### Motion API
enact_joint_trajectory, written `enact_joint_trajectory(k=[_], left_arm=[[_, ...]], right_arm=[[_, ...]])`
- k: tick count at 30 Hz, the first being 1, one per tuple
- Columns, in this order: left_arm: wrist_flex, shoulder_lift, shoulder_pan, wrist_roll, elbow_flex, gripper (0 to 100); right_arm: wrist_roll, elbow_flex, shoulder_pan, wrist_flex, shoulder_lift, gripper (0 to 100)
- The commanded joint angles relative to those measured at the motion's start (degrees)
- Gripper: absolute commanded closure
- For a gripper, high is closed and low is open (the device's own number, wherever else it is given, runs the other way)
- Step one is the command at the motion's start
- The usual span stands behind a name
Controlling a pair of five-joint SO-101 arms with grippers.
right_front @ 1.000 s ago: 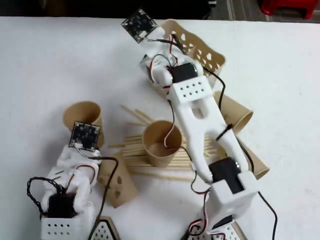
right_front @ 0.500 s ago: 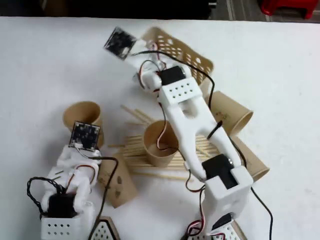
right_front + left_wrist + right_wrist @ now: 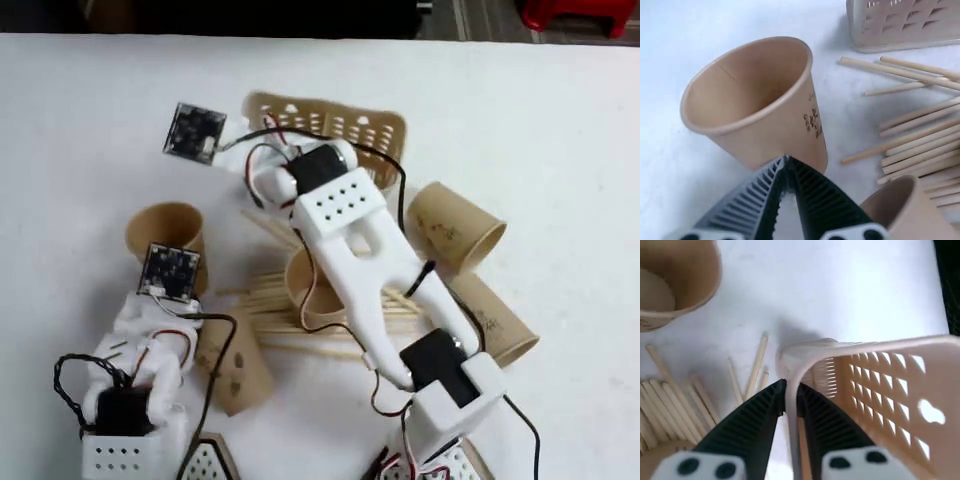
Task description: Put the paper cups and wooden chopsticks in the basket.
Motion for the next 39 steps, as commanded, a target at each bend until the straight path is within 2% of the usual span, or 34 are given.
enact_joint_trajectory(k=[1, 7, 9, 16, 20, 22, 26, 29, 39], left_arm=[[-1.3, -0.7, -0.2, -0.4, -0.4, 97], [-1.3, -0.7, -0.2, -0.4, -0.4, 97], [-1.3, -0.7, -0.2, -0.4, -0.4, 97], [-1.3, -0.7, -0.2, -0.4, -0.3, 97], [-1.4, -0.7, -0.2, -0.4, -0.3, 97], [-1.4, -0.7, -0.2, -0.4, -0.3, 97], [-1.4, -0.7, -0.2, -0.4, -0.3, 97], [-1.4, -0.7, -0.2, -0.4, -0.3, 97], [-2.9, -0.7, -0.2, -0.4, 0.9, 97]], right_arm=[[0.7, -2.0, 0.0, 0.8, -4.4, 95.5], [-9.5, -6.0, 1.7, 5.9, -7.1, 69.5], [-10.6, -8.0, 1.9, 9.4, -9.5, 65.2], [-10.5, -11.1, 2.3, 22.2, -19.7, 65.2], [-10.5, -10.8, 4.9, 29.9, -24.9, 65.2], [-10.5, -10.7, 7.4, 33.2, -26.8, 65.4], [-10.1, -6.9, 15.3, 33.2, -30.3, 70.9], [-4.4, -2.2, 21.2, 33.2, -32.7, 73.5], [17.7, 18.5, 42.9, 33.1, -46.4, 73.5]])
